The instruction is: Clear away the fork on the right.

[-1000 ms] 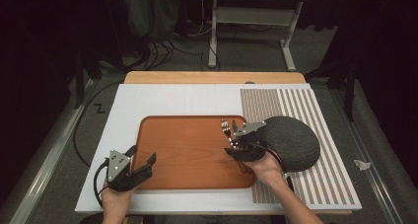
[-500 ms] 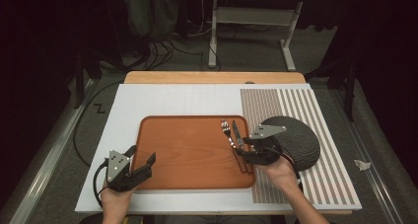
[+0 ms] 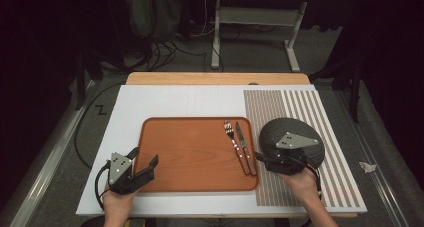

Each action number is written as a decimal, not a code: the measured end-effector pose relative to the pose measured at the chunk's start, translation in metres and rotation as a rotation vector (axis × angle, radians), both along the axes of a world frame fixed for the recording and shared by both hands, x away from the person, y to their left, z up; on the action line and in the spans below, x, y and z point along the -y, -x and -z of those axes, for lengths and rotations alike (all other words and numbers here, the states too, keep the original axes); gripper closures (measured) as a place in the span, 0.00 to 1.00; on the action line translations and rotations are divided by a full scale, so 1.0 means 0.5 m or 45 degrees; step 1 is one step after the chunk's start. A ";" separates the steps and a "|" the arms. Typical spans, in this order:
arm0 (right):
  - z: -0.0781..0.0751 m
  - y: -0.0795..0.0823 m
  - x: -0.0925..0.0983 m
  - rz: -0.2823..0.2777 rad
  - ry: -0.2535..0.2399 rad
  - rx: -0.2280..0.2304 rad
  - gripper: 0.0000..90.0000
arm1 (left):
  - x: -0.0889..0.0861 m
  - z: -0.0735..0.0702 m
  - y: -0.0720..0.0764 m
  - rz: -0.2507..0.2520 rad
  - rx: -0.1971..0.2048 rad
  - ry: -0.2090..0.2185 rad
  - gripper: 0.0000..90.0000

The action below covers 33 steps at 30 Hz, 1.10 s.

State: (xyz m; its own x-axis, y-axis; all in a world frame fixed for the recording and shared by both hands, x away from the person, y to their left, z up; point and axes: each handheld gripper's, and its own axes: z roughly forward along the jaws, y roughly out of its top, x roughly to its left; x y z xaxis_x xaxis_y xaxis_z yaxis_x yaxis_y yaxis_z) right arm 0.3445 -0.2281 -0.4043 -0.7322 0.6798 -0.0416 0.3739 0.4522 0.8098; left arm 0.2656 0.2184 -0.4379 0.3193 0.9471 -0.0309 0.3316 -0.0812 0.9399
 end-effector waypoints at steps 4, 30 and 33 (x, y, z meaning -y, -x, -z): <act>0.002 0.010 0.014 0.010 -0.029 0.024 0.53 | 0.001 0.000 0.000 -0.004 -0.002 0.000 0.33; 0.016 0.044 0.144 0.187 -0.181 0.140 0.42 | 0.000 -0.001 0.002 0.000 0.009 -0.002 0.33; 0.021 0.044 0.155 0.208 -0.194 0.126 0.42 | -0.002 -0.002 0.004 -0.002 0.010 0.006 0.33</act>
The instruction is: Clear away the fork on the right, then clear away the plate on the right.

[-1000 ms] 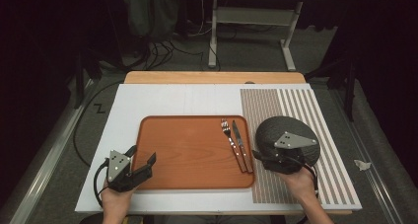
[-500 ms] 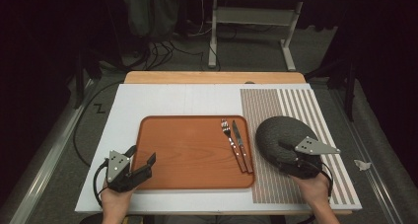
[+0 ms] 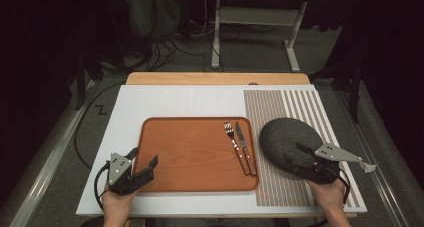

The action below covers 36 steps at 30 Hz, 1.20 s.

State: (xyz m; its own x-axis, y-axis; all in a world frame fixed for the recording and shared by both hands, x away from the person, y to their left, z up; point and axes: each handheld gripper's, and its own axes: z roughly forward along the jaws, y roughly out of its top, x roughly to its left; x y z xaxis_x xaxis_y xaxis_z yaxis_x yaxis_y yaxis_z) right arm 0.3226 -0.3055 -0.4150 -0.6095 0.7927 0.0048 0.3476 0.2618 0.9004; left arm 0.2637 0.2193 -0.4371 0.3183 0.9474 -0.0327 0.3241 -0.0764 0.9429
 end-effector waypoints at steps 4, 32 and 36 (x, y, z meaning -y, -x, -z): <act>0.002 -0.002 0.010 -0.007 -0.021 -0.015 0.41 | -0.001 -0.001 0.003 -0.002 0.010 0.004 0.33; 0.028 0.044 0.005 -0.046 0.139 -0.025 0.40 | -0.001 -0.003 0.003 -0.024 0.009 -0.005 0.33; 0.034 0.043 -0.011 -0.062 0.196 -0.039 0.42 | -0.001 -0.003 0.004 -0.023 0.009 -0.005 0.33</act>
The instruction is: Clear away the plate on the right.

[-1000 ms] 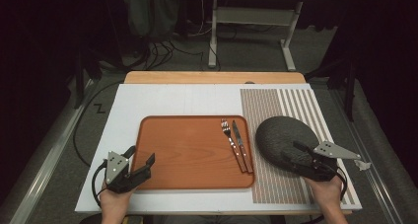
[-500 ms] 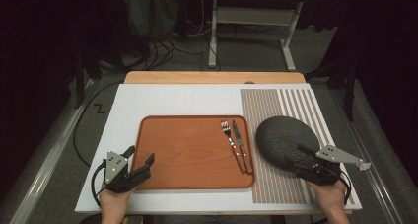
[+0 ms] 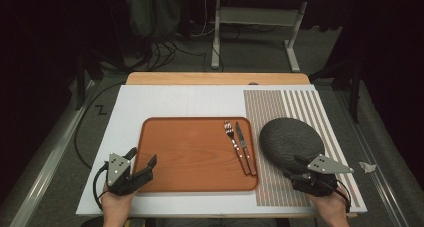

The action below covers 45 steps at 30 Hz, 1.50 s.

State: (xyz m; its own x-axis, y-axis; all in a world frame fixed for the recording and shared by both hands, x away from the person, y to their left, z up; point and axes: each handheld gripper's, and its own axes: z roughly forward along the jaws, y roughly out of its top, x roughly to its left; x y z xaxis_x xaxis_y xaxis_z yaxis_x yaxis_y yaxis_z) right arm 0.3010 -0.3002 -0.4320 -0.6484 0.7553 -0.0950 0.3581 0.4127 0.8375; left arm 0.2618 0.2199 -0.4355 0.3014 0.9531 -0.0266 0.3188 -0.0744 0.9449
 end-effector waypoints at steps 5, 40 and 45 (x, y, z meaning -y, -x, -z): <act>0.006 -0.001 -0.016 -0.018 0.065 -0.048 0.44 | 0.000 0.000 0.001 0.002 -0.002 -0.001 0.33; 0.034 -0.010 -0.095 0.000 0.508 0.057 0.54 | 0.003 0.001 -0.001 0.002 0.000 -0.007 0.33; 0.034 -0.010 -0.099 0.009 0.524 0.066 0.54 | 0.003 0.001 -0.002 0.003 -0.003 -0.012 0.33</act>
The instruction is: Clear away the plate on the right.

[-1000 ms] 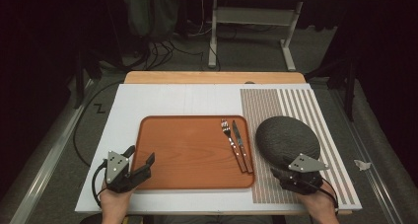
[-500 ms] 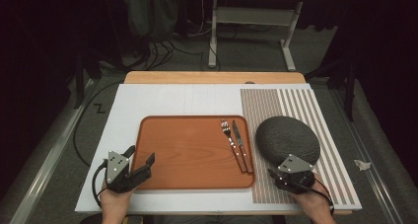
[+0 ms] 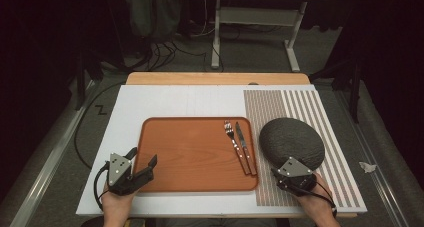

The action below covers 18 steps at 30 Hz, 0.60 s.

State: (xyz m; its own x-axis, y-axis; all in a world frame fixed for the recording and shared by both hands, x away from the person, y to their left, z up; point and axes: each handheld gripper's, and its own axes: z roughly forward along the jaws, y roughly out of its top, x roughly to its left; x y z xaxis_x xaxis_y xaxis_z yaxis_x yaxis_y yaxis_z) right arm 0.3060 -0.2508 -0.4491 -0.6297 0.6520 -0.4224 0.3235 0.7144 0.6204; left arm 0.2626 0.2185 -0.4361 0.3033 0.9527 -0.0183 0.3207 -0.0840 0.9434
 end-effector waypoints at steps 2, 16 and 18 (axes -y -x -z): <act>0.001 0.001 -0.002 0.002 0.015 0.014 0.56 | 0.000 0.000 0.000 0.000 0.000 0.000 0.33; 0.009 -0.007 -0.029 0.040 0.146 0.101 0.67 | 0.001 0.001 -0.001 0.001 -0.005 -0.004 0.33; 0.011 -0.004 -0.033 0.035 0.176 0.120 0.69 | 0.001 0.001 -0.002 -0.001 -0.007 -0.004 0.33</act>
State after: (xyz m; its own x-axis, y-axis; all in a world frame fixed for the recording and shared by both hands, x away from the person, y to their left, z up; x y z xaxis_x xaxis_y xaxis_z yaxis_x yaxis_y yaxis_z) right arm 0.3079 -0.2342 -0.4548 -0.5657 0.6000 -0.5656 0.2887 0.7867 0.5457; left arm 0.2633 0.2181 -0.4365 0.3028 0.9529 -0.0167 0.3260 -0.0871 0.9414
